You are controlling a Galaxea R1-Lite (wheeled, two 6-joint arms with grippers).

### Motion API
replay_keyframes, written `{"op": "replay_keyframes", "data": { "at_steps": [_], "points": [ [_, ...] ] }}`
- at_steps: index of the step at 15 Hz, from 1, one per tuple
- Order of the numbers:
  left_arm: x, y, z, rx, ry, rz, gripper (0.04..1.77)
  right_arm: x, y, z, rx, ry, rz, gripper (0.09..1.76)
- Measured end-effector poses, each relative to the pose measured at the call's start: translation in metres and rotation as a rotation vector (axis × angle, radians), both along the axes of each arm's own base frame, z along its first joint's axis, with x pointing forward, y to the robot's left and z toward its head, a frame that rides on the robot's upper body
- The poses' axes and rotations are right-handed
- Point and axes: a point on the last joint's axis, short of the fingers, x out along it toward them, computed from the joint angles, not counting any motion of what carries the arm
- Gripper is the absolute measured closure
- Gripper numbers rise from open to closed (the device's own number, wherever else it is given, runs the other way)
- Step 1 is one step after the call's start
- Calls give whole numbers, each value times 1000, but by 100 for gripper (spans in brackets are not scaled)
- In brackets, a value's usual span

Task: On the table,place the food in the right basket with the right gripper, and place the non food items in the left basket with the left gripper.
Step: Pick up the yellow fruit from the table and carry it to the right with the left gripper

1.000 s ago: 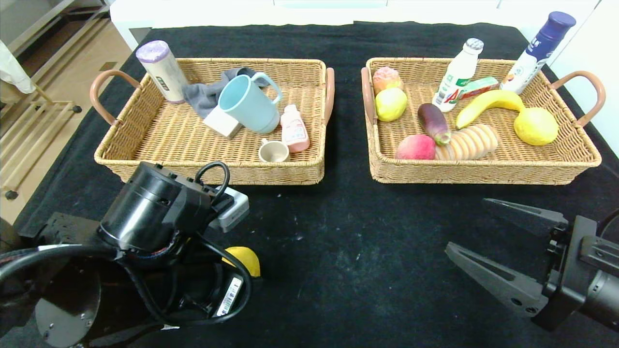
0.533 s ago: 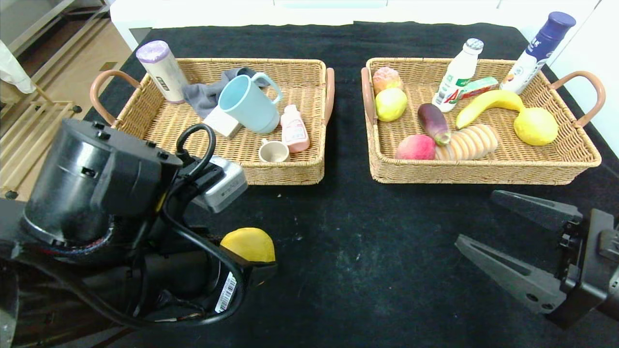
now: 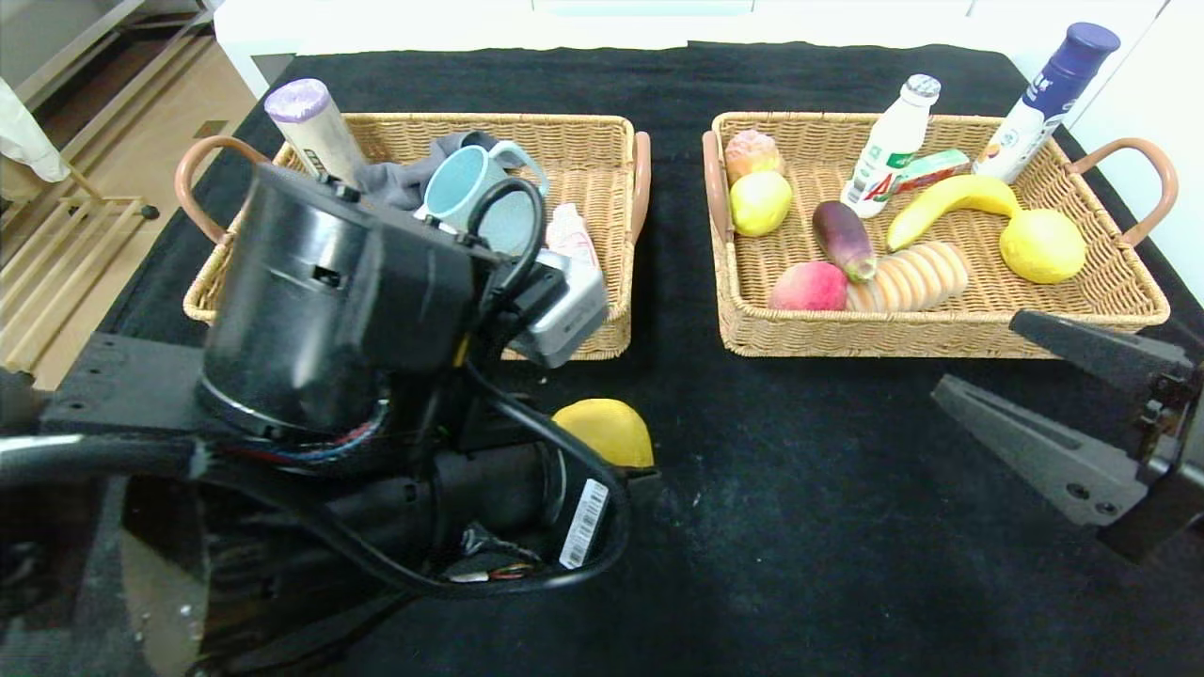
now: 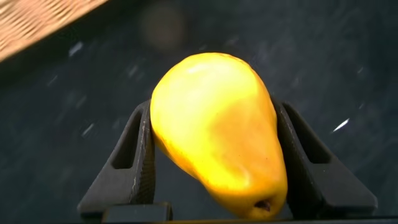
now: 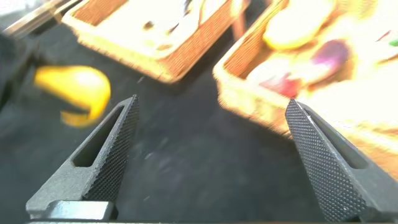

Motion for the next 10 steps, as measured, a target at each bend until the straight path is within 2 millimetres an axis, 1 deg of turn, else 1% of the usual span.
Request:
{"op": "replay_keyframes", "data": {
  "at_steps": [4, 6, 10],
  "points": [
    [8, -36, -5, 4, 5, -51, 69, -1, -13, 20, 52, -63, -61, 14],
    [10, -51, -13, 28, 15, -75, 69, -5, -16, 25, 63, -82, -67, 14],
    [16, -83, -17, 26, 13, -105, 69, -17, -21, 33, 64, -82, -70, 14]
  ]
}}
